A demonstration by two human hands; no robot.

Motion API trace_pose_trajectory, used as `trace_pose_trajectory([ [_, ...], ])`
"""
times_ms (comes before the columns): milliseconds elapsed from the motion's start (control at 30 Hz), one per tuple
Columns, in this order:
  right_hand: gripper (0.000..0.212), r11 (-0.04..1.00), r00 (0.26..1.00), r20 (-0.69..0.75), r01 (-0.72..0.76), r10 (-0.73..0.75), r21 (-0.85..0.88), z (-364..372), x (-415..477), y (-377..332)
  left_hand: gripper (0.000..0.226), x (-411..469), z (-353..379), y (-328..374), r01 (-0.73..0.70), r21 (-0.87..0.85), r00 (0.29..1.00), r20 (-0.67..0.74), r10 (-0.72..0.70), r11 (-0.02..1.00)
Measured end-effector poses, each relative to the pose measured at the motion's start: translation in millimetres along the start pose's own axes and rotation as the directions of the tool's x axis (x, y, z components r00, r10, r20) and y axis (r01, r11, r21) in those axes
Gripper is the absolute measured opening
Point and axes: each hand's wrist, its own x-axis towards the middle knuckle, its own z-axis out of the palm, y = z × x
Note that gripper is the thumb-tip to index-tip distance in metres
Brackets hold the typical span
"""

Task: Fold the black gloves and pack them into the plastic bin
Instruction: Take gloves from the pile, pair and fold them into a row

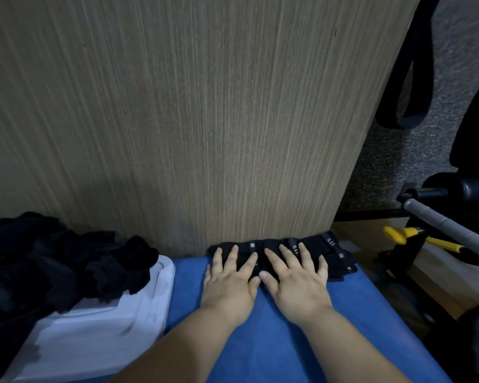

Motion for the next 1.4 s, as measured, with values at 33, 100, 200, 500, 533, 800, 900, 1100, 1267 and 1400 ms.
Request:
trace_pose_trajectory([
  [33,0.112,1.0,1.0,-0.004,-0.002,0.002,0.0,1.0,0.1,0.3,0.051,-0.1,-0.4,0.2,0.0,0.004,1.0,0.002,0.0,1.0],
  [100,0.112,1.0,1.0,-0.009,-0.007,0.007,0.003,3.4,0.1,1.1,0.051,0.0,-1.5,0.7,0.003,0.003,1.0,0.011,-0.003,1.0],
  [200,0.11,1.0,1.0,-0.028,-0.001,0.001,0.003,3.8,1.0,0.5,0.051,0.6,-5.6,0.9,0.017,-0.016,0.999,0.052,-0.016,1.0],
  [500,0.059,0.998,0.945,-0.328,0.023,-0.002,0.059,-12.9,-14.4,-15.5,0.057,-26.6,-29.0,-5.2,0.002,-0.089,1.0,-0.025,-0.005,0.996],
  [533,0.051,0.997,0.924,-0.382,0.038,-0.008,0.069,-13.9,-16.4,-19.0,0.056,-33.1,-32.0,-8.0,0.012,-0.109,0.999,-0.047,-0.017,0.994],
  [800,0.026,0.891,0.948,-0.263,0.27,-0.179,0.366,-24.1,-46.5,-86.6,0.046,-111.1,-59.8,-79.5,0.229,-0.2,0.913,-0.297,-0.281,0.953],
  [900,0.025,0.789,0.966,-0.178,0.255,-0.186,0.559,-18.0,-56.1,-123.1,0.04,-136.9,-63.5,-110.6,0.31,-0.301,0.862,-0.311,-0.4,0.902],
  [1100,0.033,0.678,0.979,-0.081,0.187,-0.185,0.711,-13.4,-52.3,-189.8,0.044,-151.4,-70.2,-144.2,0.265,-0.441,0.859,-0.296,-0.418,0.858],
  [1267,0.058,0.701,0.963,-0.048,0.226,-0.265,0.677,-2.1,-37.3,-224.7,0.04,-147.5,-79.9,-164.3,0.206,-0.549,0.859,-0.295,-0.419,0.81],
  [1400,0.051,0.749,0.973,-0.051,0.207,-0.226,0.629,5.2,-26.3,-239.3,0.038,-145.0,-80.1,-174.5,0.174,-0.644,0.874,-0.248,-0.418,0.745],
])
